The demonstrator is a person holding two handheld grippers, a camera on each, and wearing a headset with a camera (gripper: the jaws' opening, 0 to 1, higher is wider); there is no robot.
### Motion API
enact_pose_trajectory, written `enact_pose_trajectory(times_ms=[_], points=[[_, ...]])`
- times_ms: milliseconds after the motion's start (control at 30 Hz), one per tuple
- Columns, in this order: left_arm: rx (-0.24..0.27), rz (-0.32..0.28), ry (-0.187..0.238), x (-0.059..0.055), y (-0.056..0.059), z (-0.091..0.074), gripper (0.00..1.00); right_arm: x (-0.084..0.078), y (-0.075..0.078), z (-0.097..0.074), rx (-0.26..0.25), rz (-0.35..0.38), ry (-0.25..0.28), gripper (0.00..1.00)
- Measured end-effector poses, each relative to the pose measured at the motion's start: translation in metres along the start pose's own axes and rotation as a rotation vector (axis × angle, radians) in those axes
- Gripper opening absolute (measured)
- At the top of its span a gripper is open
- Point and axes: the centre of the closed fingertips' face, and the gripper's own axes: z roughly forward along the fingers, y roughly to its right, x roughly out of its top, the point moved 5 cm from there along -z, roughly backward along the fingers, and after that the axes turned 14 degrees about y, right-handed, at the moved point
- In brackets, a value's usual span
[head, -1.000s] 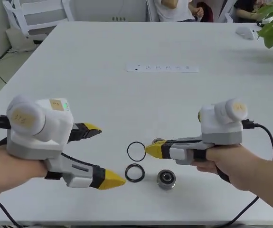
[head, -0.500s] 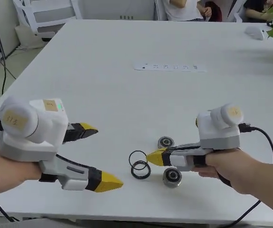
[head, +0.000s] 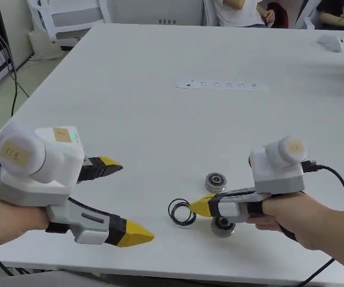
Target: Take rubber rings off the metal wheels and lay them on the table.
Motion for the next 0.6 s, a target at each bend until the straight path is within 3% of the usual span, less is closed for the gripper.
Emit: enact_pose_trajectory(times_ms=[600], points=[[-0.006,-0.010,-0.017,-0.0049,0.0010,0.0010,0.86,-0.0059,0.0104,0.0001,-0.053,-0.019,-0.022,0.02]])
